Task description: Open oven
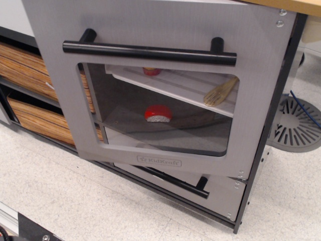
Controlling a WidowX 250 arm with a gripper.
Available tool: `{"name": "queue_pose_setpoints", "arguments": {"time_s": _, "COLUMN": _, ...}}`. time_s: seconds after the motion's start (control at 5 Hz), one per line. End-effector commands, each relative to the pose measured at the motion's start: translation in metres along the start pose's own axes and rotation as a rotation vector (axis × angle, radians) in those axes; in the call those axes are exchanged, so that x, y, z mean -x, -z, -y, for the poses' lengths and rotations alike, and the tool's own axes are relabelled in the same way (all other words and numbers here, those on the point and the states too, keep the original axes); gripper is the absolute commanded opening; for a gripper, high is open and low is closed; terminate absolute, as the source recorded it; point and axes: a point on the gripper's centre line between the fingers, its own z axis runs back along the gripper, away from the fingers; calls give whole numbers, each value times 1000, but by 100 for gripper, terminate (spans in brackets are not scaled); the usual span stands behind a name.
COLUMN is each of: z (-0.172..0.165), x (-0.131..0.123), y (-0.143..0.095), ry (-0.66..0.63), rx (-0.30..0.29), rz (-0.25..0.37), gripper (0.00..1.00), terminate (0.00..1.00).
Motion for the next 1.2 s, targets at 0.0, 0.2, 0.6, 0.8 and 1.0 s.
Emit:
{"name": "queue_pose_setpoints", "arguments": {"time_s": 0.0, "z": -14, "x": 14, "y": -32, "ry": 81, "rx": 59, "rz": -92, "gripper": 100, "terminate": 0}}
{"name": "queue_pose_setpoints", "arguments": {"time_s": 0.2, "z": -11, "x": 8, "y": -44, "ry": 51, "rx": 70, "rz": -146, "gripper": 100, "terminate": 0}}
{"name": "queue_pose_setpoints", "arguments": {"time_s": 0.6, "z": 39, "x": 48, "y": 12, "ry": -134, "rx": -61, "rz": -206, "gripper": 100, "terminate": 0}}
{"name": "queue_pose_setpoints", "arguments": {"time_s": 0.8, "z": 65, "x": 79, "y": 32, "ry": -150, "rx": -77, "rz": -246, "gripper": 100, "terminate": 0}}
{"name": "queue_pose_setpoints", "arguments": {"time_s": 1.0, "z": 80, "x": 95, "y": 33, "ry": -130, "rx": -59, "rz": -270, "gripper": 100, "terminate": 0}}
